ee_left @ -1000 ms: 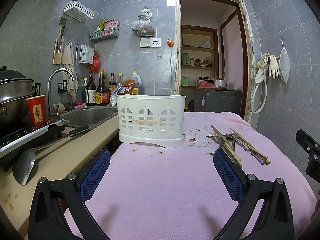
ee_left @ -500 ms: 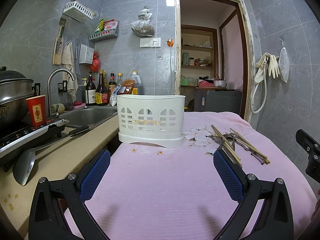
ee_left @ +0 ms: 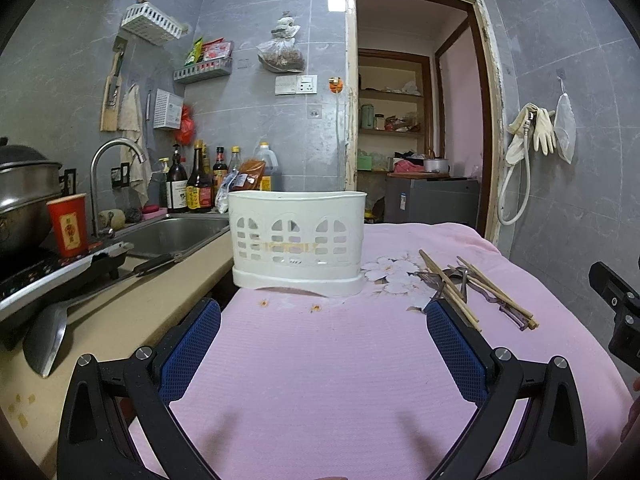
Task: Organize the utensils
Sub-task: 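Move the left gripper down over the silver fork among the utensils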
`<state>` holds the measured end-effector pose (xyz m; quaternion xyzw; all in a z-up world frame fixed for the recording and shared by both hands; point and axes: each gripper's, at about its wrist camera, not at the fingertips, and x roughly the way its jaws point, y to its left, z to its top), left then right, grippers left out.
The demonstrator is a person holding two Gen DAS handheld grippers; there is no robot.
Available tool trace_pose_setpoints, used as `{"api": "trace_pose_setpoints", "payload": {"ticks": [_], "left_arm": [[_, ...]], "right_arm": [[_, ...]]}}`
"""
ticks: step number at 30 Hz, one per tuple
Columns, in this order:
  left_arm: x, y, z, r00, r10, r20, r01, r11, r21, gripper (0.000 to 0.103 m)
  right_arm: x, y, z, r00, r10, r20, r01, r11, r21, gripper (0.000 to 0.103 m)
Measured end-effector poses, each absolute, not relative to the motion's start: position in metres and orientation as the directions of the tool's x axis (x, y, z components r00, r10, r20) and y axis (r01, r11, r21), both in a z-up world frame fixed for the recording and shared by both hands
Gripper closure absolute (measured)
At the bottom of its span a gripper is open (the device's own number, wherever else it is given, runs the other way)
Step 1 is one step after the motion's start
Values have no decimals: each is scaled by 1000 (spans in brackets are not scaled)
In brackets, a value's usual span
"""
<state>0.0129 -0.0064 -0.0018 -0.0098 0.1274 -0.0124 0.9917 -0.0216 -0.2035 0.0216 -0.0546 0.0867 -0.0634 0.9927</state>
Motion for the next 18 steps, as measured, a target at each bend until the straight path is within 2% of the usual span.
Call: {"api": "trace_pose_setpoints", "payload": {"ticks": [6,11,18], "left_arm": [[37,-13,21,961,-72,-267,69,997,-22,2],[74,-19,40,928,-138,-347,123,990,-66,2],[121,-37,50,864,-205,-460,194,978,-71,2]], "right_arm": [[-1,-219,35,982,-104,-157,83,987,-137,0],[37,-244,47,964,-7,-267,-26,992,-122,0],[89,-267,54,923,41,-382,-92,989,-117,0]]}}
